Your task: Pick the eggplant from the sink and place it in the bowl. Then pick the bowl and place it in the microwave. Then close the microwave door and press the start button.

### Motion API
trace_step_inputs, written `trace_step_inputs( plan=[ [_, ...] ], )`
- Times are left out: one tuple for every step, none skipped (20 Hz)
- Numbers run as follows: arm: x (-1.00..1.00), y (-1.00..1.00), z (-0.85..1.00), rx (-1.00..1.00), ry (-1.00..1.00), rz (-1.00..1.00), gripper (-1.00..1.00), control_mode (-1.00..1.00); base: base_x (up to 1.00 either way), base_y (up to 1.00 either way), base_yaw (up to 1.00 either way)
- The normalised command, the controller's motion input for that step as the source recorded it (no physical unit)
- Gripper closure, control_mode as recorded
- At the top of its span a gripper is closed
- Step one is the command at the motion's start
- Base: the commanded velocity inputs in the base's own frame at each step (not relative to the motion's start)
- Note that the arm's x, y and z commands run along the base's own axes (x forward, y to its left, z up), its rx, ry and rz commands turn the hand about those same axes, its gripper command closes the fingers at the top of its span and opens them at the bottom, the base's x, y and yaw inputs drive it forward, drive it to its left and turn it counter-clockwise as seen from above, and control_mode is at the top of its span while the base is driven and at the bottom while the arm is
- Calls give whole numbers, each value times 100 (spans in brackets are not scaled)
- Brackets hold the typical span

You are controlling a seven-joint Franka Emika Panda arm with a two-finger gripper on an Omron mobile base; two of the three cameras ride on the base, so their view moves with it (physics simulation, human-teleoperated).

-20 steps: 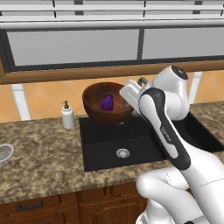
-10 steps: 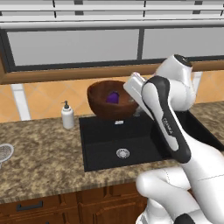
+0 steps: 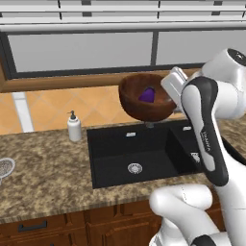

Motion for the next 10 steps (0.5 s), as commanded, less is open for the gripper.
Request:
trace_step_inputs(
  plan=[
    [-44,-41,24,0,-22,-7,100,-100,0,0,0],
    [-49,-25,20,0,-19,-6,100,-100,0,0,0],
    [-54,-19,21,0,-20,-6,100,-100,0,0,0],
    [-41,-13,14,0,-13,-5,100,-100,0,0,0],
    [-30,0,13,0,-11,0,100,-100,0,0,0],
    [0,0,0,-3,0,0,100,-100,0,0,0],
    [0,0,0,0,0,0,100,-100,0,0,0],
    [0,0,0,-1,0,0,100,-100,0,0,0],
    [0,0,0,0,0,0,100,100,-61,0,0],
    [0,0,0,0,0,0,100,100,-95,0,0]
  ],
)
